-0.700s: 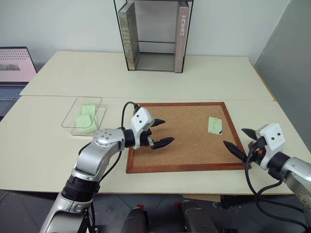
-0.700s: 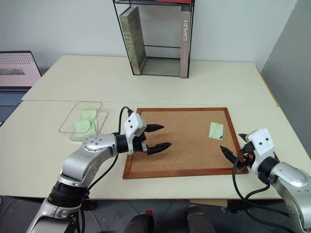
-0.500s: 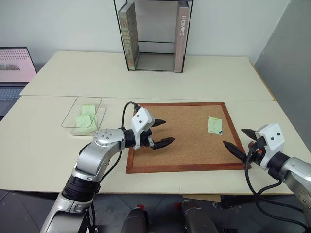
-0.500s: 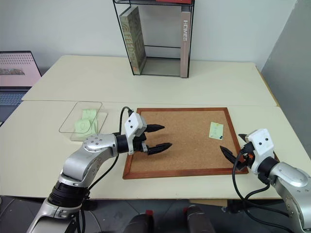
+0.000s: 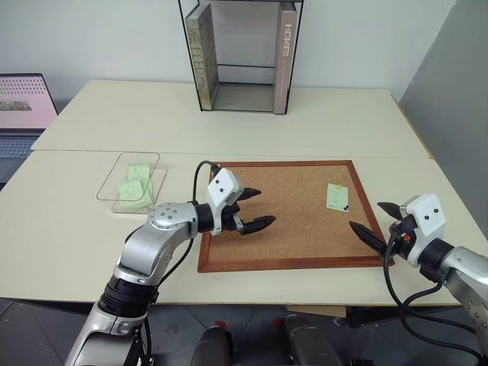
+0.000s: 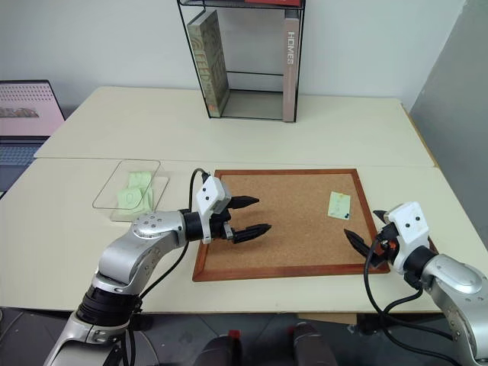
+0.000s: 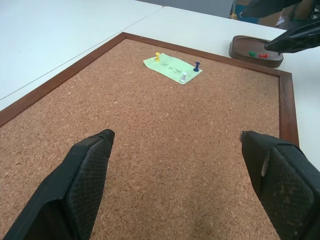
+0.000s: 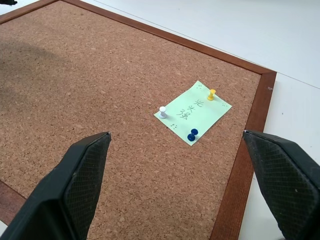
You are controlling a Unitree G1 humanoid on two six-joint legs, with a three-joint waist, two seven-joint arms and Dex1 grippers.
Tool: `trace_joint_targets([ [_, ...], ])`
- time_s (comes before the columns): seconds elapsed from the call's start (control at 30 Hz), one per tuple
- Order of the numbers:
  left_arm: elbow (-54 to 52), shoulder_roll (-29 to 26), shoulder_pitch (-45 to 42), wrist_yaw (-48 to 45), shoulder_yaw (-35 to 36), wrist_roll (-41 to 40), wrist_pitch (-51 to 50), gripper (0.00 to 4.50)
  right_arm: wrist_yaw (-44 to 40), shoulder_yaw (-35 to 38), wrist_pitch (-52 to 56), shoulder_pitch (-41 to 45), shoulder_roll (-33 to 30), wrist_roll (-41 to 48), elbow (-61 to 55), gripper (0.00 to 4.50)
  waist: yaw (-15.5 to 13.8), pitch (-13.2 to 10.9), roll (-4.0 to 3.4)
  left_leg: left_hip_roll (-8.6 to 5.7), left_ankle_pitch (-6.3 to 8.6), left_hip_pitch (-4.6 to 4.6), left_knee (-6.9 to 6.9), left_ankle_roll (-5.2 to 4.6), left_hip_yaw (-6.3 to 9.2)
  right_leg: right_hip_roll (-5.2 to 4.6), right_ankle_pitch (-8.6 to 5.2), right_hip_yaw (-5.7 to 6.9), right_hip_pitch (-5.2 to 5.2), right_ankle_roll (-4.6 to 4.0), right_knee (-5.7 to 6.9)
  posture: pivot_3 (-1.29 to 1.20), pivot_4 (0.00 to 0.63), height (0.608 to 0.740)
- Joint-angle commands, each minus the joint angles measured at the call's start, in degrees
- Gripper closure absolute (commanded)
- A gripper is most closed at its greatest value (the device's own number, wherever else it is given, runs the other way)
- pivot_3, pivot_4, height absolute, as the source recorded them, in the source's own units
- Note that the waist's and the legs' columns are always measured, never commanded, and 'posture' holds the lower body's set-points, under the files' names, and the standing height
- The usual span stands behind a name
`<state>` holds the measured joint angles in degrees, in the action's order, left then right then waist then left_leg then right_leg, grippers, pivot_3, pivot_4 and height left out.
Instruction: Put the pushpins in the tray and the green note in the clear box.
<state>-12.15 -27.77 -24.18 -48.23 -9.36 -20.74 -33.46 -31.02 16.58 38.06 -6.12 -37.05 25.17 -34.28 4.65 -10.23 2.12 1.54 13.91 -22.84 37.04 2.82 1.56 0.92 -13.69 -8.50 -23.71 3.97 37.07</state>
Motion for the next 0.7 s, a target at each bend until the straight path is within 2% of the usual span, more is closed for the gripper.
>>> trace_joint_targets([
  [0.03, -2.42, 0.79, -0.77, 0.04, 0.39, -1.29, 0.14, 0.19, 0.11, 0.49, -0.23, 0.01, -0.17, 0.87, -3.0, 0.01, 0.0, 0.0, 0.0, 0.0, 0.0, 0.0, 0.0, 0.0, 0.0, 0.0, 0.0, 0.0, 0.0, 0.0, 0.0, 0.0, 0.15, 0.74],
  [0.47, -0.84, 2.54, -1.98, -0.07, -1.92, 0.48, 2.23, 0.19, 0.55, 0.66, 0.41, -0.55, 0.23, 2.22, -5.21, 0.01, -0.02, 0.0, 0.0, 0.0, 0.0, 0.0, 0.0, 0.0, 0.0, 0.0, 0.01, 0.0, 0.01, 0.02, 0.0, 0.0, 0.15, 0.74],
  [0.7, 3.02, 5.88, -4.64, -0.16, -6.99, 4.33, 5.88, 1.35, 0.4, -2.75, 1.19, 1.56, -0.17, 2.53, -6.69, 0.0, 0.0, 0.0, 0.0, -0.01, 0.0, 0.03, 0.01, 0.0, 0.0, 0.0, 0.01, -0.01, 0.04, 0.01, -0.01, 0.0, 0.15, 0.74],
])
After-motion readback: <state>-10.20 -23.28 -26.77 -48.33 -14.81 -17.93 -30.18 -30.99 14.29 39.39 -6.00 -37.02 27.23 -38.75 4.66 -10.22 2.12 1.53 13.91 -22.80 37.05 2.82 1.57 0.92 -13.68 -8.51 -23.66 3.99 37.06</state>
